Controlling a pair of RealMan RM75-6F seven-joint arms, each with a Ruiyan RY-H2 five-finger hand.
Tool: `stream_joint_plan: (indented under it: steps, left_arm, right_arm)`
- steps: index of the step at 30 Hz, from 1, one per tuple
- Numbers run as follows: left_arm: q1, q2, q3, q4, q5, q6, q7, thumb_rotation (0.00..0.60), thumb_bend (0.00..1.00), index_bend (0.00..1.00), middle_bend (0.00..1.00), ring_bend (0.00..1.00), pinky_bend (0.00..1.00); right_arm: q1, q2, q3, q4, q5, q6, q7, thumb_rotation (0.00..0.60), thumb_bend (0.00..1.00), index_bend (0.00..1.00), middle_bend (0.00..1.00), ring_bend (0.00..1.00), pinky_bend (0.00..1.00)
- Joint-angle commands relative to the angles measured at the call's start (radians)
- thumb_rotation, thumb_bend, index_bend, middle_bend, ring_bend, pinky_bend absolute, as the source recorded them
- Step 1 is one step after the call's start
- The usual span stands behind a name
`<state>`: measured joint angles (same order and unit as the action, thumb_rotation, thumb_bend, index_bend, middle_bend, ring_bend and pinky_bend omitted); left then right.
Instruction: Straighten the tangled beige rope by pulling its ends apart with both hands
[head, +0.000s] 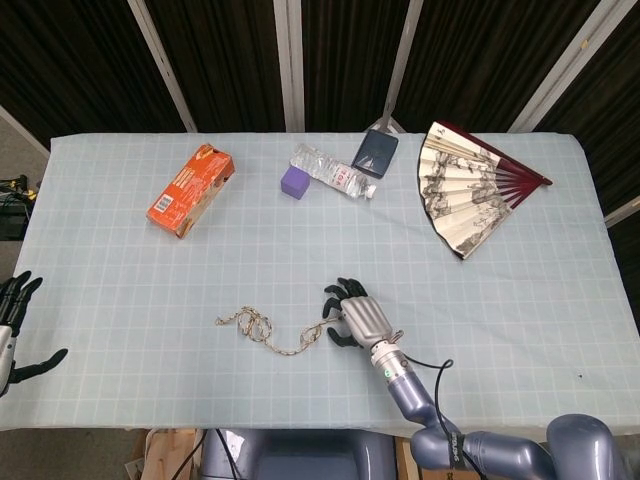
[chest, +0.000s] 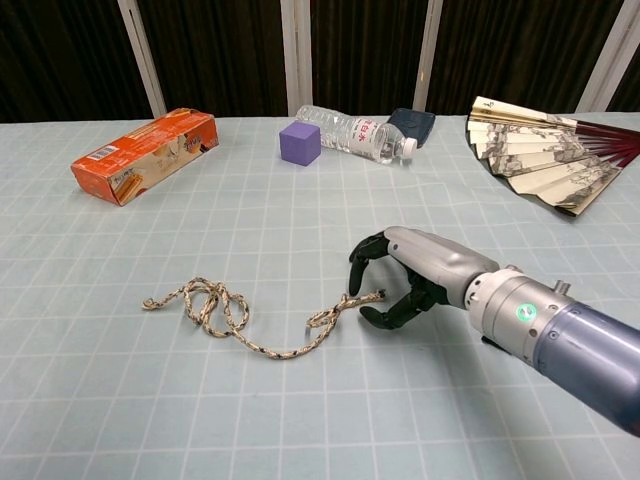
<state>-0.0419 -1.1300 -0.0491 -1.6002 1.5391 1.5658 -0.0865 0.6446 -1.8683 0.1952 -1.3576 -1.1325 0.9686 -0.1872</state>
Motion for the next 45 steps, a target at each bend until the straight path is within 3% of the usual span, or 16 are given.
stream_joint_plan:
  steps: [1,13,45]
  left_arm:
    - [0.0,0.001,0.0,0.0,-0.002,-0.001,0.0,0.6,0.13,0.05,0.0,0.0,0.0]
    - [-0.002,0.003,-0.001,-0.001,-0.004,-0.001,-0.01,0.6,0.13,0.05,0.0,0.0,0.0]
    - [-0.003,0.007,-0.003,-0.005,-0.009,-0.001,-0.019,0.6,0.13,0.05,0.0,0.0,0.0]
  right_arm:
    - [0.003,-0.011,0.003,0.009,0.005,0.001,-0.005,0.6,0.41,0.49,0.21,0.0,0.0]
    - [0.007,-0.036,0.014,0.013,0.026,0.001,-0.018,0.6,0.41,0.55,0.23,0.0,0.0]
    - [0.002,-0.061,0.012,0.035,0.065,0.0,-0.059,0.6,0.42,0.57,0.24,0.0,0.0]
